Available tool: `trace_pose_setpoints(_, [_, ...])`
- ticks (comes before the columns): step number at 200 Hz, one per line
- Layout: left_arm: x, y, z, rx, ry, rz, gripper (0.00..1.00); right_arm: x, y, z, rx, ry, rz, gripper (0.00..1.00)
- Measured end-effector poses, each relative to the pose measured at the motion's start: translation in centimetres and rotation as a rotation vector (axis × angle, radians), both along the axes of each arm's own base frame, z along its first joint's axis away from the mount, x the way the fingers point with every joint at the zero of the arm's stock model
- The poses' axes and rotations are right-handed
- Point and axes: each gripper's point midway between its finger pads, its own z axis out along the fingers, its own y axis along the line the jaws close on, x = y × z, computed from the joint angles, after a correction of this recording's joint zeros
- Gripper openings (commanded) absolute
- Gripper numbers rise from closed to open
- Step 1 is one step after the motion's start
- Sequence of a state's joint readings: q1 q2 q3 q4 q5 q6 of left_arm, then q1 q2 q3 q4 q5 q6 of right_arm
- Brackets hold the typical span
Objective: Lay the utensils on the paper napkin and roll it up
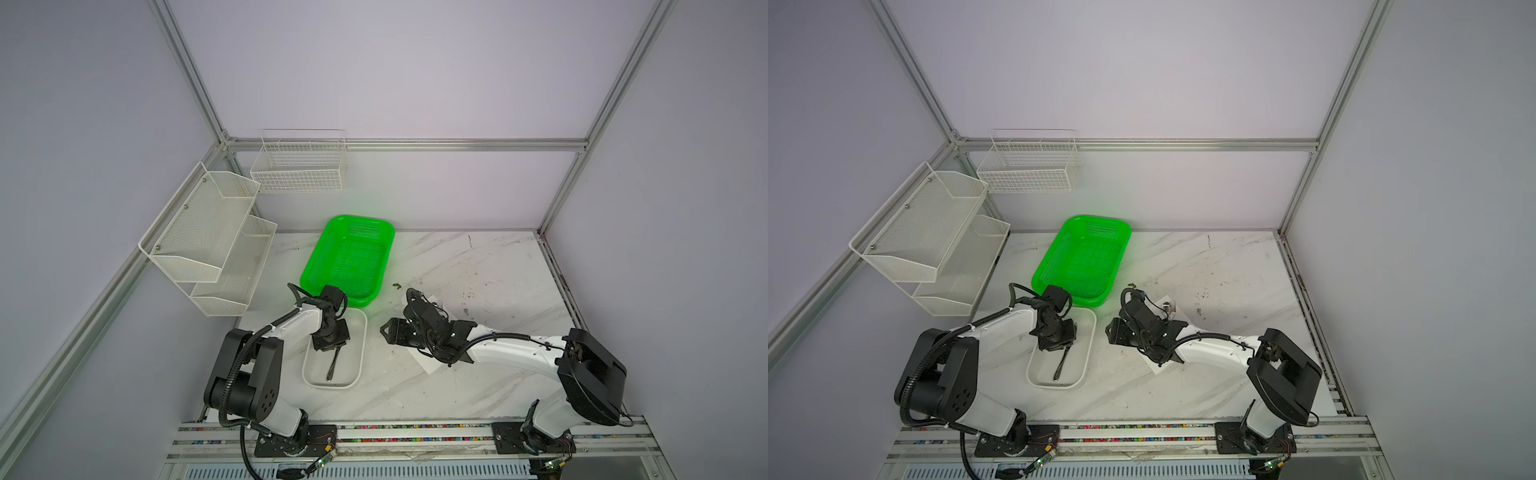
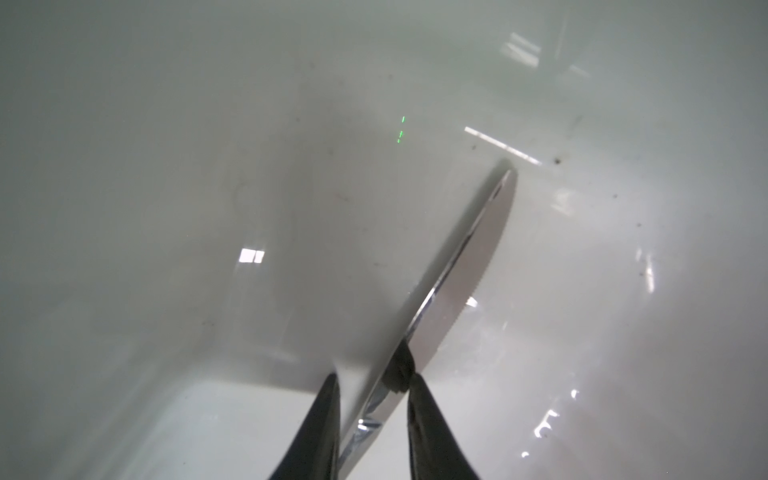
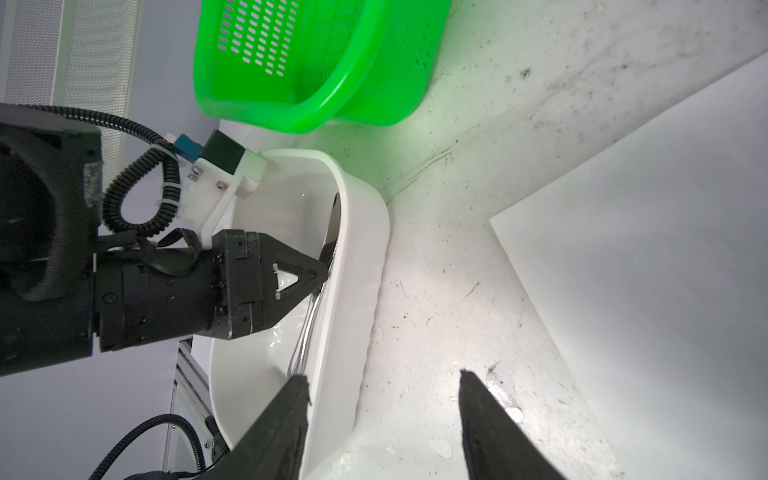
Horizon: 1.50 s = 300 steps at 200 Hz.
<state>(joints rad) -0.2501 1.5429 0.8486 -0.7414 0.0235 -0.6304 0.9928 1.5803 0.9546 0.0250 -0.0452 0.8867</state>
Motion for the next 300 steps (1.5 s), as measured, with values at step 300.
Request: trace_pose_setpoints(300, [-0.5,-2.6,0.5,-0.115,-0.096,-0.031,0.0,0.0,-0.6,0.1,0.001,-0.002,-0.007,0.61])
